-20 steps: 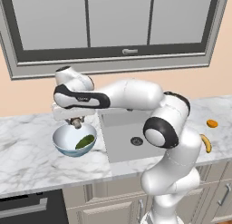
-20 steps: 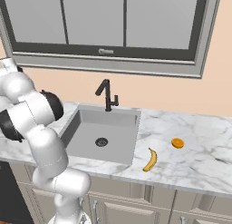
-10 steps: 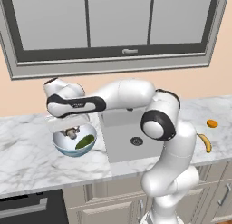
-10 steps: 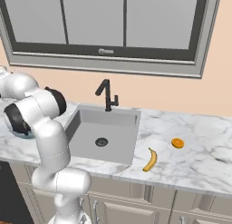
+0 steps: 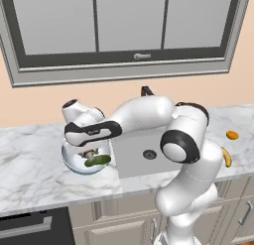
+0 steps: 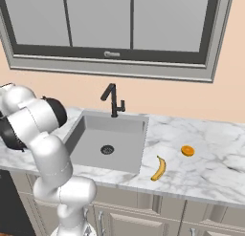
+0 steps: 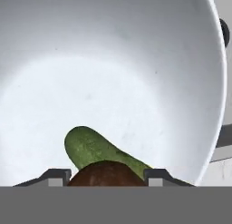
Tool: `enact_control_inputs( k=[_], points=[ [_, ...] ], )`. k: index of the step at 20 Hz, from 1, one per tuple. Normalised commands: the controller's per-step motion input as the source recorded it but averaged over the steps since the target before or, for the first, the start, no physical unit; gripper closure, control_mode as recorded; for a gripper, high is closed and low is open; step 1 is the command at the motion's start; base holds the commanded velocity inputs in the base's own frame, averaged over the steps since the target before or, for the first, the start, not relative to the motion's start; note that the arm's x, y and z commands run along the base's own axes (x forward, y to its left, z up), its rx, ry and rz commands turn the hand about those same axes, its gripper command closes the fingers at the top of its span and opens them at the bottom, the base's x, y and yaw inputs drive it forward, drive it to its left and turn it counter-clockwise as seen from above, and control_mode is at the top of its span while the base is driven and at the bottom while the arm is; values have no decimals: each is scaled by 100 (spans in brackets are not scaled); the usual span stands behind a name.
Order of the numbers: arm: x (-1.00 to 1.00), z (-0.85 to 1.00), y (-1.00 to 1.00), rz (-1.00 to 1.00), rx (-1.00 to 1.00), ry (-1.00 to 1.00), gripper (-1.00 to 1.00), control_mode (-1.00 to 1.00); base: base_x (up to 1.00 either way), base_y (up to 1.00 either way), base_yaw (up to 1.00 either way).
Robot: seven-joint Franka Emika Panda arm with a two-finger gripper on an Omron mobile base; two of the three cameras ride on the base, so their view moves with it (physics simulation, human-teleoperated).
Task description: There is a mixed pile of frozen fruits and vegetables on the counter. Locate all the frozen vegetables and place the items in a bowl on the counter. Take all the frozen fruits and defrost them in a running sink.
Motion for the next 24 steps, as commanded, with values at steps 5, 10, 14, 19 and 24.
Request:
enact_control_inputs(
  k=[5, 10, 14, 19, 24],
  points=[
    [22, -7, 9, 0, 0, -1, -100, -100, 0, 0, 0],
    [62, 40, 1, 0, -6, 10, -100, -100, 0, 0, 0],
    [86, 72, 13, 0, -15, 13, -100, -100, 0, 0, 0],
    [63, 68, 27, -1, -13, 12, -100, -100, 0, 0, 0],
    [-9, 83, -2, -2, -2, 19, -100, -100, 0, 0, 0]
  ],
)
